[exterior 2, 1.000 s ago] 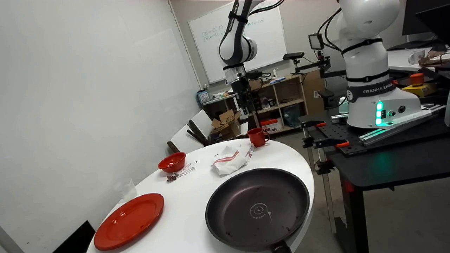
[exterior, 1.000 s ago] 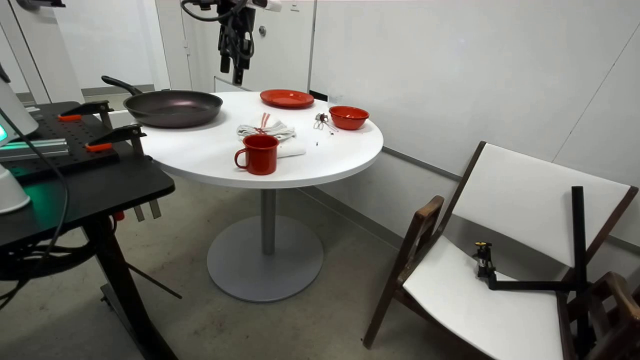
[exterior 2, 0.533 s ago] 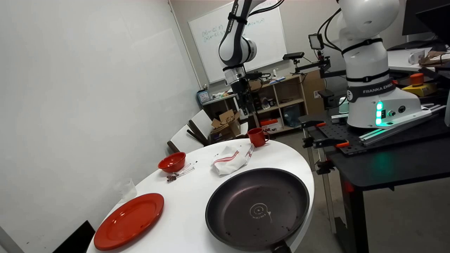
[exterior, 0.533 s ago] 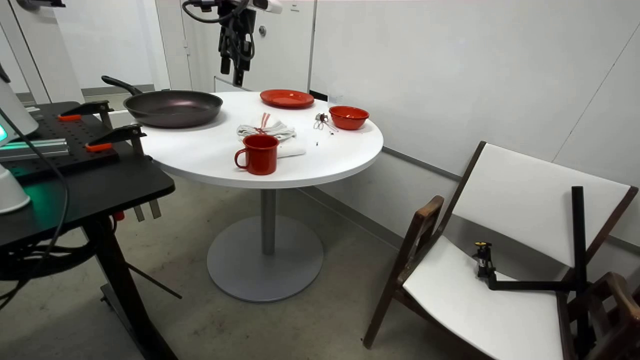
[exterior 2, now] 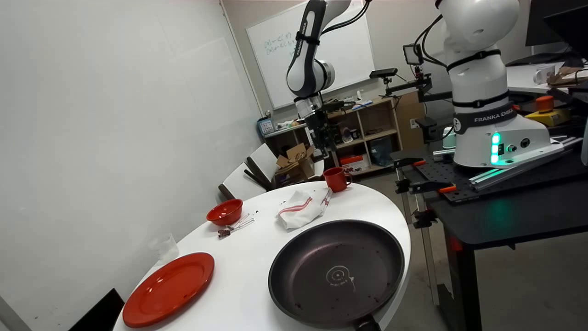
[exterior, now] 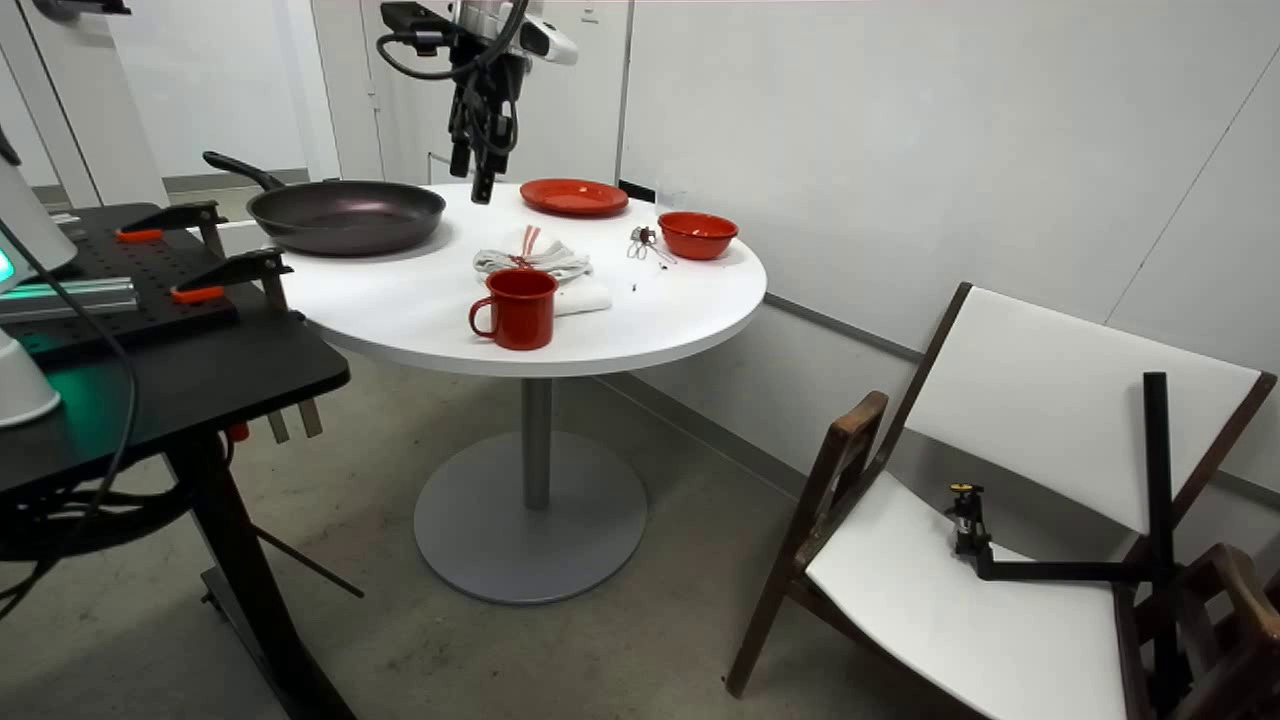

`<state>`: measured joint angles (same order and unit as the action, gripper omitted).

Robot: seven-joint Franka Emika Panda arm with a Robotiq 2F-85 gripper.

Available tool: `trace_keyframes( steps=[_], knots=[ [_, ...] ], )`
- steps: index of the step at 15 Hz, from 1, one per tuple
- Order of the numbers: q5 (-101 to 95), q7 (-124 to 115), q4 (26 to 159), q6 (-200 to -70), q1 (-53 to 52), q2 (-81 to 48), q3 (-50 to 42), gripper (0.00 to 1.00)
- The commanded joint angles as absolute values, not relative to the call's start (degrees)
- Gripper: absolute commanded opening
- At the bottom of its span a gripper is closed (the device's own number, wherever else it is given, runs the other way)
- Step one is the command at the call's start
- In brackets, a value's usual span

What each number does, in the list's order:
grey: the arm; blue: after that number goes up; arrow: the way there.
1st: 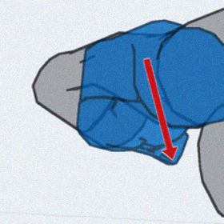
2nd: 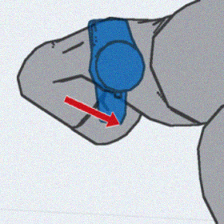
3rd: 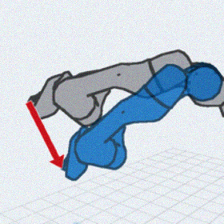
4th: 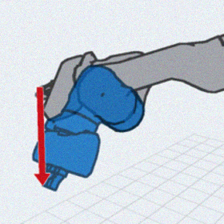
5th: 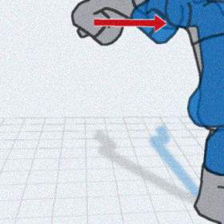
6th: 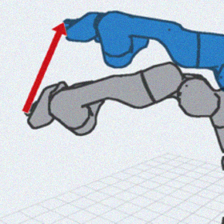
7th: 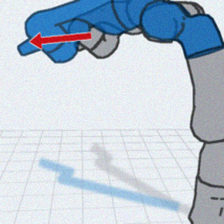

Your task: Move the cup

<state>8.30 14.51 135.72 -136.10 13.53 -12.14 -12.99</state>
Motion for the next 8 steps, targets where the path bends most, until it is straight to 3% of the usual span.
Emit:
trace_keyframes(
  steps=[1,8],
  knots=[
    [8.7,13.9,134.8,-135.5,15.1,-15.5,-12.4,1.0],
    [8.7,13.8,132.7,-135.2,17.5,-22.3,-12.3,1.0]
  ],
)
